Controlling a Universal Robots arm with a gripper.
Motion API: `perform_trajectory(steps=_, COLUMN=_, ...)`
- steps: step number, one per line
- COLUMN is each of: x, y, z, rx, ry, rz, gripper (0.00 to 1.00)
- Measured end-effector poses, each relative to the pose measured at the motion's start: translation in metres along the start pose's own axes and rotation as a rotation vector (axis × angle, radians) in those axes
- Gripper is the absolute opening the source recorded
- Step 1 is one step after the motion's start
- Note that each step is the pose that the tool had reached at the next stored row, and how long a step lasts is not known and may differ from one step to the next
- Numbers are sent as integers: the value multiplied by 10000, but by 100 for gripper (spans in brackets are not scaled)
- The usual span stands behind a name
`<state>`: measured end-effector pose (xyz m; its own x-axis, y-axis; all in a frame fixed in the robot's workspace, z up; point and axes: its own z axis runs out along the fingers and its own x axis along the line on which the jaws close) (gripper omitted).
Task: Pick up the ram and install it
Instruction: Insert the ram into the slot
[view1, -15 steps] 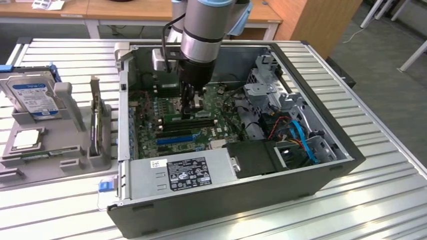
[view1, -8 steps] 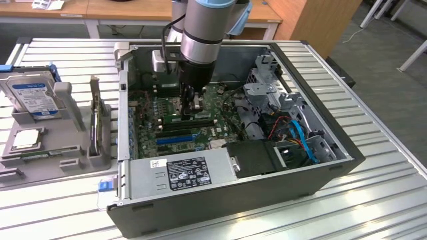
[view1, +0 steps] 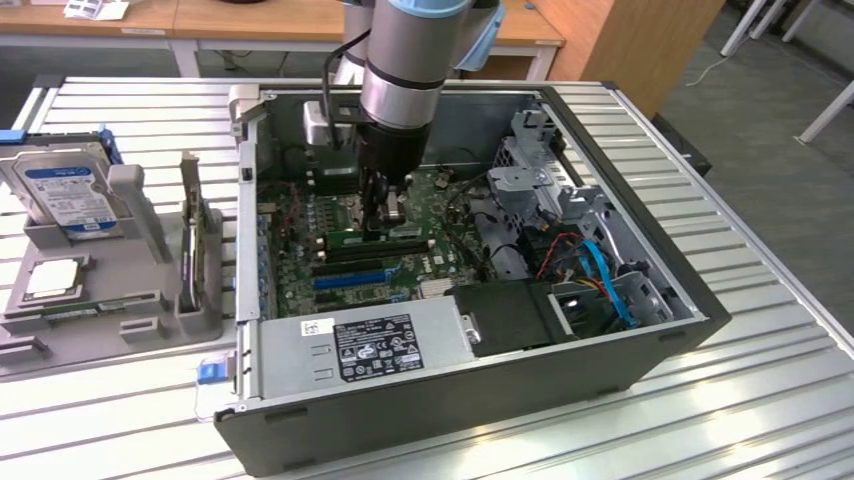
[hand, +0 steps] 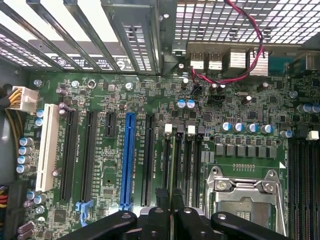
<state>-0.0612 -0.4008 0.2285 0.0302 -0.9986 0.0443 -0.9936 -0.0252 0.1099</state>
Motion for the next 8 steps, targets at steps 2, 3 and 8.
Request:
perform_trajectory(steps=2, x=0, y=0, z=0, rx=0, ry=0, rz=-1, gripper=13)
perform_trajectory(steps=3, x=4, y=2, z=1, rx=0, ry=1, rz=0, gripper=13)
perform_trajectory(steps=8, x=27, y=2, z=3, rx=0, ry=1, rz=2, gripper=13)
